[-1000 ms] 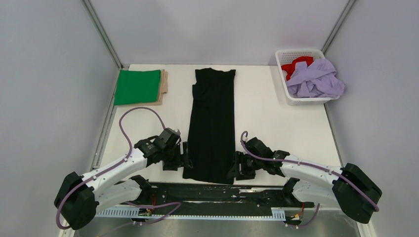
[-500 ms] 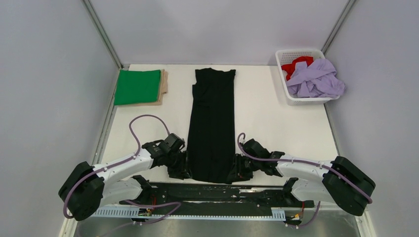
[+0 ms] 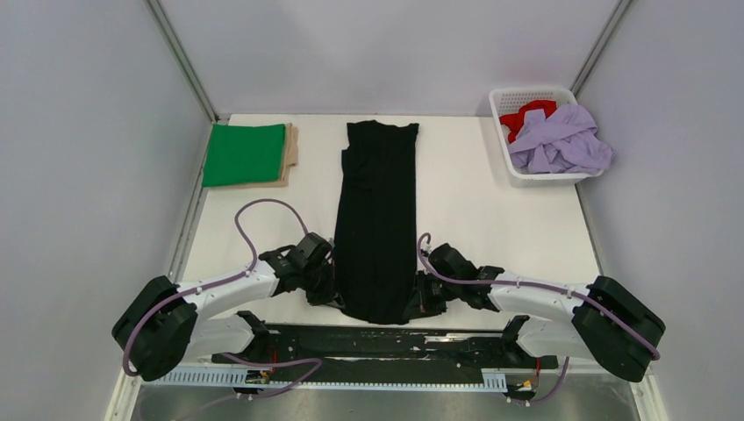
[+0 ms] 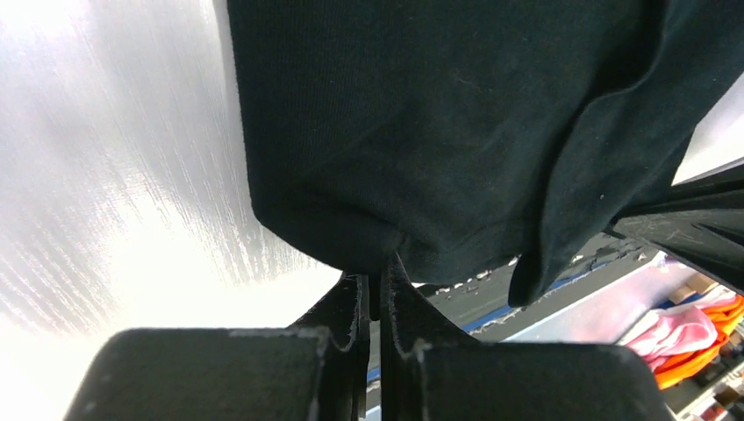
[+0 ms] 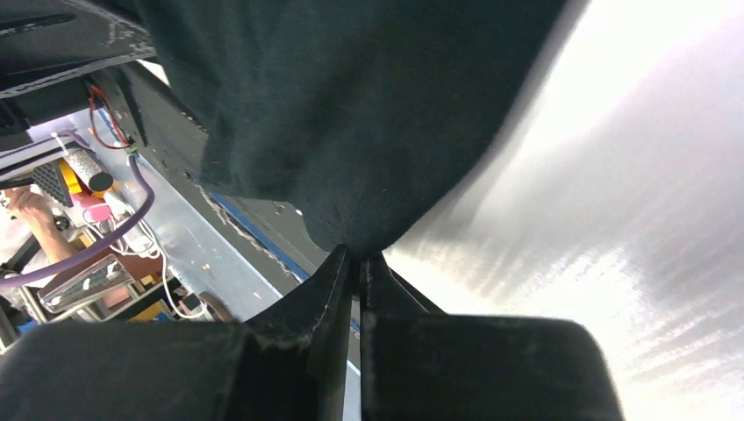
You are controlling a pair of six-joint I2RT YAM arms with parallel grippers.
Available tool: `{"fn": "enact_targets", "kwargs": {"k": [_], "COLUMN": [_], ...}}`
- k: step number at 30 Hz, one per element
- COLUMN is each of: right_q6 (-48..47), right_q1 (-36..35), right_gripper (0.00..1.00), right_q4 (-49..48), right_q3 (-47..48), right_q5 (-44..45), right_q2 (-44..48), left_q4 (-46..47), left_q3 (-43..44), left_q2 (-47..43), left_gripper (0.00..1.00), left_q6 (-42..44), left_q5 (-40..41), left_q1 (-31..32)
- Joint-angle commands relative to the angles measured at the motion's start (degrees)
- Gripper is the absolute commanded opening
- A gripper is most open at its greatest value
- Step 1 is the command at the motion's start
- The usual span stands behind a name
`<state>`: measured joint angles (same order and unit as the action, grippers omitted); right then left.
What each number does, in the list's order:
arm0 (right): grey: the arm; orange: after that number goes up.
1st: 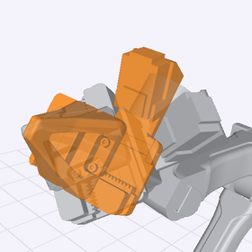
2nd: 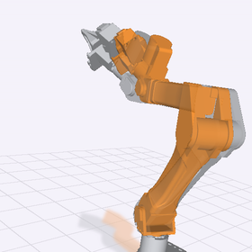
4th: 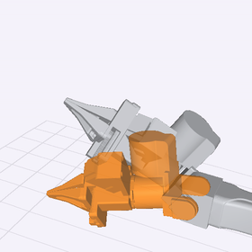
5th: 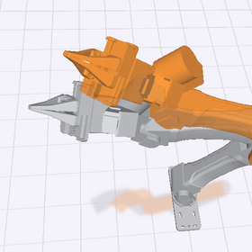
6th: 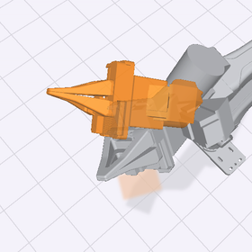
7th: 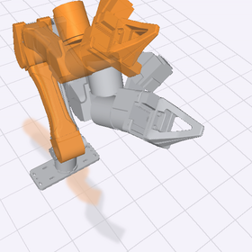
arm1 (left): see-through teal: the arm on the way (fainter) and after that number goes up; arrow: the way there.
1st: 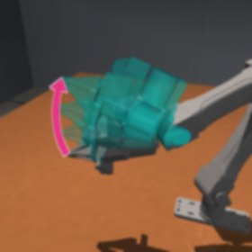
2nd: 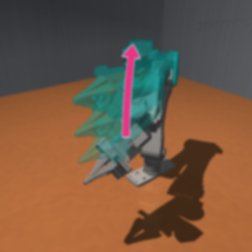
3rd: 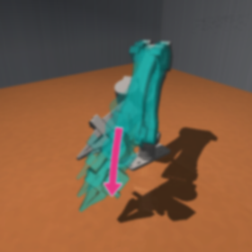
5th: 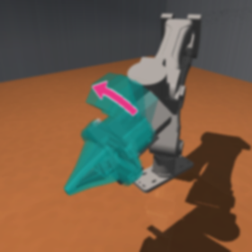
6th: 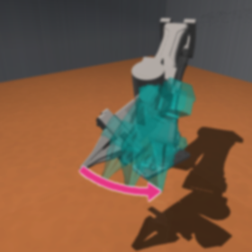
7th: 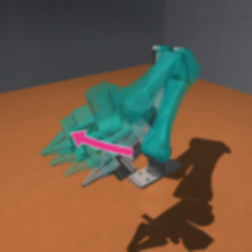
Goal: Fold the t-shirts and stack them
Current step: Fold the folded rectangular tshirt in 1/3 of the way
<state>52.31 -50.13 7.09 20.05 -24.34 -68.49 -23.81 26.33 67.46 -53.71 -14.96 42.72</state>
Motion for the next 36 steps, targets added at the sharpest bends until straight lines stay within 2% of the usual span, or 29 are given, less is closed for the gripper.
{"fn": "enact_targets", "kwargs": {"k": [1, 7, 12, 19, 24, 30, 36], "right_q6": [-4.9, -9.2, -13.8, -17.4, -19.9, -22.3, -25.3], "right_q1": [-0.2, 4.9, 10.8, 19.2, 22.0, 25.1, 26.8], "right_gripper": [0.03, 0.01, 0.0, 0.0, 0.0, 0.0, 0.0], "right_q4": [0.4, 1.7, -0.1, -1.0, -1.4, -1.6, -2.5], "right_q3": [5.6, 10.9, 18.3, 29.7, 35.5, 40.7, 45.1], "right_q5": [3.2, 6.8, 7.6, 6.7, 7.8, 10.0, 9.6], "right_q2": [1.7, 3.2, -1.5, -14.9, -22.8, -28.7, -32.7], "left_q4": [2.8, 3.3, 6.5, 6.6, 7.5, 6.4, 5.2], "left_q3": [2.8, 8.0, 14.3, 27.4, 33.8, 42.0, 48.0], "left_q2": [-3.4, -3.3, 1.5, 14.2, 23.1, 32.7, 37.6], "left_gripper": [0.0, 0.0, 0.0, 0.0, 0.0, 0.0, 0.0], "left_q6": [1.9, 4.4, 7.2, 12.9, 16.0, 18.7, 21.0], "left_q5": [1.7, 4.6, 6.3, 6.7, 4.8, 2.4, 2.0], "left_q1": [0.2, -1.0, -7.0, -13.8, -17.4, -20.5, -21.6]}}
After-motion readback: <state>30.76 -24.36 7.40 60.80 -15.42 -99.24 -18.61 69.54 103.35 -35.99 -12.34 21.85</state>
